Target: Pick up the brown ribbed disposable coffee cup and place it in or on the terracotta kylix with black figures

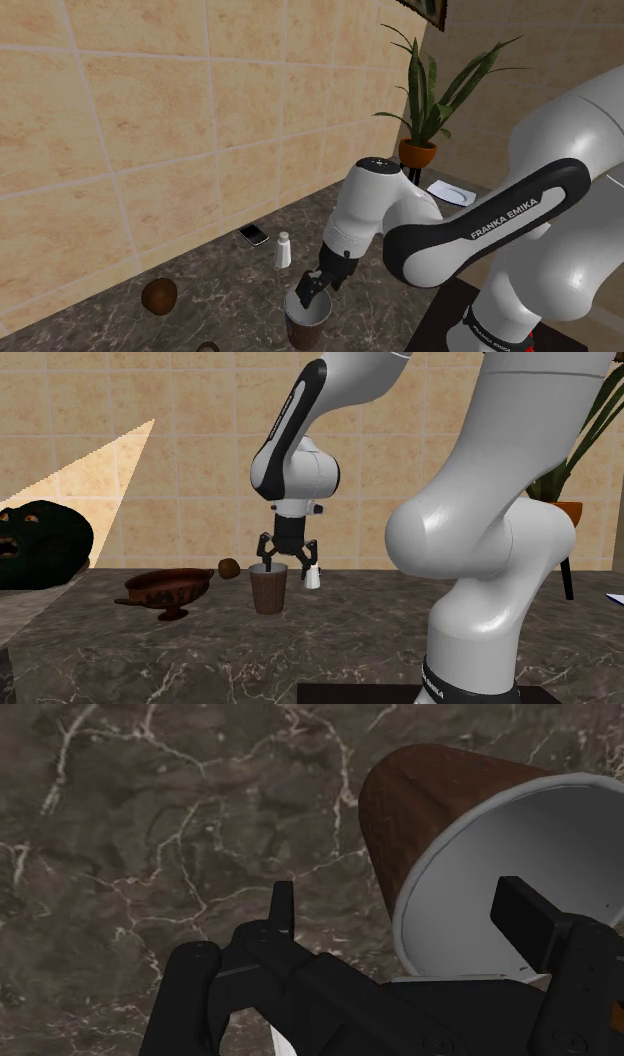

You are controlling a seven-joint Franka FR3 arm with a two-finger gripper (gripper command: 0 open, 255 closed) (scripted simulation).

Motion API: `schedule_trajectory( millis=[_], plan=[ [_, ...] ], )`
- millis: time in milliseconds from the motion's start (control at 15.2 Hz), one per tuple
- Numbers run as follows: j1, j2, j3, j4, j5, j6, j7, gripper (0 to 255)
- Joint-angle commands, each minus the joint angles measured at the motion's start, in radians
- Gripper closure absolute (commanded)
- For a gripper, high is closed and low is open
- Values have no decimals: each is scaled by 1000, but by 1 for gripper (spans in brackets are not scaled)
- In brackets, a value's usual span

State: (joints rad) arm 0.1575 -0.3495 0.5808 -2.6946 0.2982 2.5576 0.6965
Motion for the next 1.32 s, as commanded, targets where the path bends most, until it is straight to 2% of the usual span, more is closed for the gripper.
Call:
schedule_trajectory(
  millis=[0, 396, 462, 1056, 1254],
  plan=[
    [-3, 8, 2, -2, -2, 11, 1, 0],
    [-3, 8, 2, -2, -2, 10, 1, 0],
    [-3, 8, 2, -2, -2, 10, 1, 255],
    [-3, 8, 2, -2, -2, 11, 1, 255],
    [5, -30, -13, 15, 5, -43, -7, 255]
  ],
)
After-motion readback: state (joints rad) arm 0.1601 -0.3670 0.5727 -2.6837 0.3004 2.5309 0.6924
